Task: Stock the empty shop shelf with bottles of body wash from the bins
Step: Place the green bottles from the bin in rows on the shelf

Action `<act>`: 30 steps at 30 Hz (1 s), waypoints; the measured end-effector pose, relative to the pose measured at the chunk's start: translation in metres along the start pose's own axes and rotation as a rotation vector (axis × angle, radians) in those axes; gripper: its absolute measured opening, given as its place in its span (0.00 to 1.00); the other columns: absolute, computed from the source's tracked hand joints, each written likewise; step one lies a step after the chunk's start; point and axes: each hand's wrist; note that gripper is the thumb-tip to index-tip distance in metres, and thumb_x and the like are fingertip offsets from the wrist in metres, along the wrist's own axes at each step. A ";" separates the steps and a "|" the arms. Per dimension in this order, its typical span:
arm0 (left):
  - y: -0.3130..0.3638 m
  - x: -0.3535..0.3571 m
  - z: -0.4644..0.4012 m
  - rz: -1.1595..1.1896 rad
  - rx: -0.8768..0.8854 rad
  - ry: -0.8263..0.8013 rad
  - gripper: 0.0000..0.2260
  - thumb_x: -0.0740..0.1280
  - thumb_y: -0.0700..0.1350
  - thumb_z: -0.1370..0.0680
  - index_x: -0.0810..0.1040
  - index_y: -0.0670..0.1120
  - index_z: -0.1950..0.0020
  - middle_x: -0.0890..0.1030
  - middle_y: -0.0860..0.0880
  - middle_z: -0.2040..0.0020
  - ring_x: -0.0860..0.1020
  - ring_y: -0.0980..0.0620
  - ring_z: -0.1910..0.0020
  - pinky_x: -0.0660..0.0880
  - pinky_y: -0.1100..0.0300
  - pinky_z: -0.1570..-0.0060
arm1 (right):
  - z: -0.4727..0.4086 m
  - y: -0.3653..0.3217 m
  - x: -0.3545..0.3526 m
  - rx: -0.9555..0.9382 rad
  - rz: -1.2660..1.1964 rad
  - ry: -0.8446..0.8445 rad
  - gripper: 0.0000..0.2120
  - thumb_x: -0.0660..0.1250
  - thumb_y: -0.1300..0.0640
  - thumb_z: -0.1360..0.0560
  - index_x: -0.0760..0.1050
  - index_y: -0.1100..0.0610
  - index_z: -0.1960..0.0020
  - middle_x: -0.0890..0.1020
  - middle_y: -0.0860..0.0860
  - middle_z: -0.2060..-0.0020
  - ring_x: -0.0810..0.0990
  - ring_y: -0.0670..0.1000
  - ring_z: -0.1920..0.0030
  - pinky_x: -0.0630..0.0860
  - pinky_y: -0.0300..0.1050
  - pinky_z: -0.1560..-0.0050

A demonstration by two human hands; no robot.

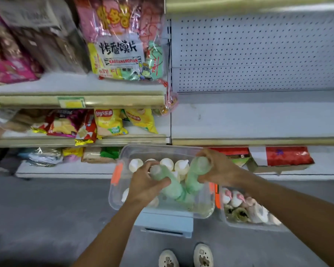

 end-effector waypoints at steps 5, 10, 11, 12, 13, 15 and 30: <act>0.055 -0.046 0.008 0.253 0.097 0.146 0.22 0.79 0.46 0.35 0.78 0.46 0.44 0.82 0.52 0.52 0.81 0.56 0.54 0.77 0.65 0.57 | 0.024 -0.044 -0.046 -0.063 -0.264 0.178 0.17 0.78 0.63 0.37 0.75 0.57 0.53 0.82 0.54 0.58 0.81 0.52 0.59 0.78 0.48 0.58; 0.110 -0.083 0.019 0.488 0.195 0.218 0.17 0.77 0.41 0.31 0.78 0.43 0.45 0.83 0.48 0.51 0.81 0.56 0.57 0.77 0.67 0.60 | 0.048 -0.086 -0.082 -0.150 -0.426 0.327 0.18 0.78 0.56 0.35 0.76 0.59 0.49 0.83 0.55 0.55 0.81 0.47 0.57 0.78 0.41 0.57; 0.123 -0.088 0.020 0.511 0.222 0.217 0.16 0.78 0.43 0.31 0.78 0.43 0.46 0.83 0.48 0.52 0.82 0.55 0.57 0.78 0.65 0.59 | 0.051 -0.093 -0.090 -0.161 -0.465 0.344 0.18 0.77 0.57 0.34 0.75 0.57 0.48 0.83 0.54 0.54 0.82 0.46 0.57 0.76 0.38 0.59; 0.136 -0.092 0.022 0.533 0.242 0.215 0.15 0.78 0.44 0.31 0.79 0.44 0.48 0.83 0.49 0.54 0.82 0.55 0.58 0.78 0.64 0.59 | 0.054 -0.100 -0.097 -0.176 -0.494 0.358 0.19 0.77 0.56 0.33 0.74 0.56 0.46 0.83 0.53 0.53 0.83 0.47 0.55 0.75 0.36 0.58; 0.149 -0.095 0.023 0.558 0.262 0.208 0.13 0.78 0.45 0.31 0.79 0.46 0.51 0.83 0.51 0.56 0.82 0.56 0.60 0.78 0.64 0.60 | 0.057 -0.108 -0.105 -0.190 -0.515 0.375 0.19 0.77 0.56 0.32 0.74 0.55 0.45 0.83 0.52 0.52 0.83 0.47 0.53 0.75 0.36 0.57; 0.174 -0.096 0.022 0.619 0.285 0.175 0.08 0.76 0.43 0.28 0.79 0.48 0.53 0.84 0.52 0.57 0.82 0.60 0.64 0.78 0.67 0.63 | 0.063 -0.121 -0.124 -0.230 -0.557 0.409 0.17 0.76 0.56 0.31 0.75 0.54 0.45 0.83 0.52 0.51 0.82 0.48 0.53 0.74 0.37 0.56; 0.351 -0.083 -0.030 0.607 0.532 0.152 0.18 0.74 0.59 0.31 0.83 0.48 0.49 0.86 0.54 0.59 0.84 0.58 0.61 0.77 0.61 0.57 | 0.028 -0.191 -0.350 -0.590 -0.460 0.674 0.26 0.75 0.52 0.30 0.73 0.57 0.35 0.83 0.52 0.49 0.83 0.50 0.47 0.78 0.46 0.45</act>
Point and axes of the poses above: each hand's wrist, its own z-axis away from the middle knuckle, its own x-axis out of the palm, y = z × x
